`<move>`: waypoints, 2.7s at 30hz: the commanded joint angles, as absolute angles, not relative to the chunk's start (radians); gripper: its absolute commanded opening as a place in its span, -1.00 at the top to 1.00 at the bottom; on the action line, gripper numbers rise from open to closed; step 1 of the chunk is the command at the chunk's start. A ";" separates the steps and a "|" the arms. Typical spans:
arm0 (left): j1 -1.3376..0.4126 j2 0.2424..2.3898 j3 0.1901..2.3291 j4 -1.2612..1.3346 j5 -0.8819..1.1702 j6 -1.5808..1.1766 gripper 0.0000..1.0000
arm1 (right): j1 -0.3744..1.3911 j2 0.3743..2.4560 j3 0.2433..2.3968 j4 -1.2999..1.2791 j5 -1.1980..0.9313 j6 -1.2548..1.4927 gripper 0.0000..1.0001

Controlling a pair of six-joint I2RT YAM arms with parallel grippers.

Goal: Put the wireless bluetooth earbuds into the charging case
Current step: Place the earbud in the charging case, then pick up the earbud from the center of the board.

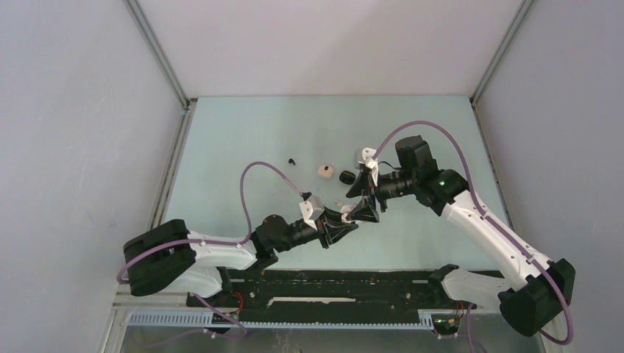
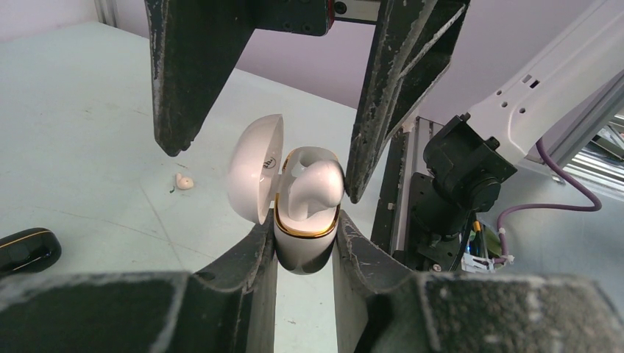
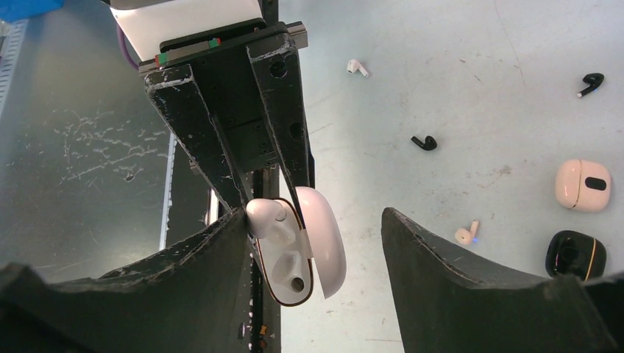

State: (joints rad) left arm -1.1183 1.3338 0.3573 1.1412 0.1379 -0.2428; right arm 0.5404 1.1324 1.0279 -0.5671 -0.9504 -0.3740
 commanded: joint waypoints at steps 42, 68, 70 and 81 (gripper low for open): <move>-1.120 1.272 0.346 1.176 0.111 -0.216 1.00 | 0.210 1.071 1.140 -0.569 -1.329 -0.289 -0.42; -1.120 0.296 0.479 -0.316 -0.878 -0.471 1.00 | 0.869 1.706 1.171 -0.310 -0.696 -0.478 0.21; -1.120 0.256 0.498 -0.391 -0.927 -0.494 0.99 | 0.910 1.766 1.220 -0.284 -0.696 -0.479 0.22; -1.120 0.164 0.564 -0.567 -1.030 -0.526 0.99 | 0.992 2.038 1.467 -0.165 -0.744 -0.384 -0.02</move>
